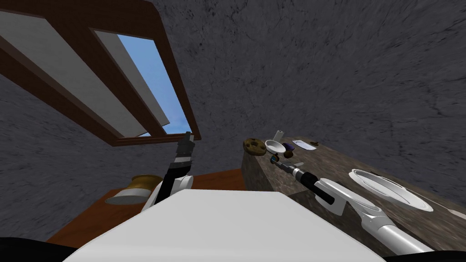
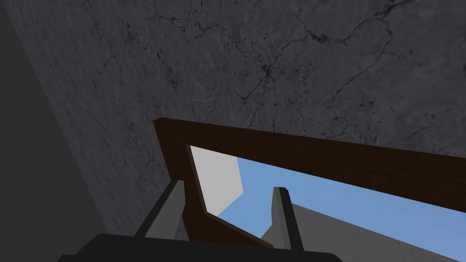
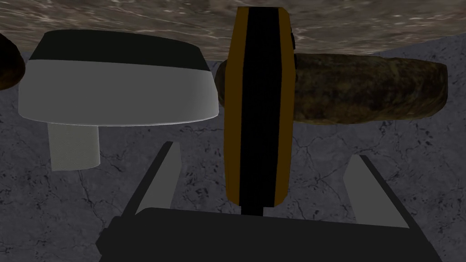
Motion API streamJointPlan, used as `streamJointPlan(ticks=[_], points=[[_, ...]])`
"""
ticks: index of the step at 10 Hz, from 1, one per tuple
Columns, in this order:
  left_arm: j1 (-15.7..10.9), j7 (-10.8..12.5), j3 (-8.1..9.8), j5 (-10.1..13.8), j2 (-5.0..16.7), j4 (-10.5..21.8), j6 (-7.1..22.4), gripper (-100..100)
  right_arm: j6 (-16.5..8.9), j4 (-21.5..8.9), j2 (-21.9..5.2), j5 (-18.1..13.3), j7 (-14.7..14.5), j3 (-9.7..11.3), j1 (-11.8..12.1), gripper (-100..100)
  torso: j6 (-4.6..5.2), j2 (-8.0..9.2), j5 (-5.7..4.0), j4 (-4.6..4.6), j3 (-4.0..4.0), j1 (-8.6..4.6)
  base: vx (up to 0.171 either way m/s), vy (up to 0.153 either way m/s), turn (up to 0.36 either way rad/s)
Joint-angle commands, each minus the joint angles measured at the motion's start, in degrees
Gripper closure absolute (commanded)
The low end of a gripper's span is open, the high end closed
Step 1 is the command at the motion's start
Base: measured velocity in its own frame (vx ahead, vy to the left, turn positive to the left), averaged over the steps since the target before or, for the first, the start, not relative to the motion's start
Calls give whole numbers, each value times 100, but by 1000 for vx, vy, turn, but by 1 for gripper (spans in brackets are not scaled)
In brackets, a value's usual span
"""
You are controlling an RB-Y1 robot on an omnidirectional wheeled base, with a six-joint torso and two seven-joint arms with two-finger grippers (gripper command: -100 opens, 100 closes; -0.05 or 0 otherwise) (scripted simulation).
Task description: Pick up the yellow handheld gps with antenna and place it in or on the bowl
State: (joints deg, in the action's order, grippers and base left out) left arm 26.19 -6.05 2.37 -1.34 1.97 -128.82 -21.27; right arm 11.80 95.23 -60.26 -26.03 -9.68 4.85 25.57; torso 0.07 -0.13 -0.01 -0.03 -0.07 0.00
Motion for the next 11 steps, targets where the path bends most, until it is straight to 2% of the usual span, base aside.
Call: streamJointPlan(ticks=[1,5,6,7,8,9,11], points=[[0,0,0,0,0,0,0,0,0,0,0,0,0,0,0,100,0,0,0,0,0,0,0,0,0],[0,0,0,0,0,0,0,0,-3,-2,-1,-1,-1,-2,0,100,-2,6,-1,1,3,1,0,0,0],[0,0,0,0,0,0,0,0,-3,-2,-2,-1,-1,-2,0,0,-2,5,-1,1,3,2,0,0,0],[0,0,0,0,0,0,0,0,-3,-2,-2,-1,-1,-2,0,100,-2,5,-1,1,3,2,0,0,0],[0,0,0,0,0,0,0,0,-3,-2,-2,-1,-1,-2,0,0,-2,5,-1,1,3,3,0,0,0],[0,0,0,0,0,0,0,0,35,-201,-152,67,29,-99,-124,100,-2,5,-1,1,3,3,-13,62,116],[-1,0,-1,0,-1,0,0,0,90,-364,-310,123,61,-193,-230,100,-12,-1,13,4,2,44,7,99,91]])
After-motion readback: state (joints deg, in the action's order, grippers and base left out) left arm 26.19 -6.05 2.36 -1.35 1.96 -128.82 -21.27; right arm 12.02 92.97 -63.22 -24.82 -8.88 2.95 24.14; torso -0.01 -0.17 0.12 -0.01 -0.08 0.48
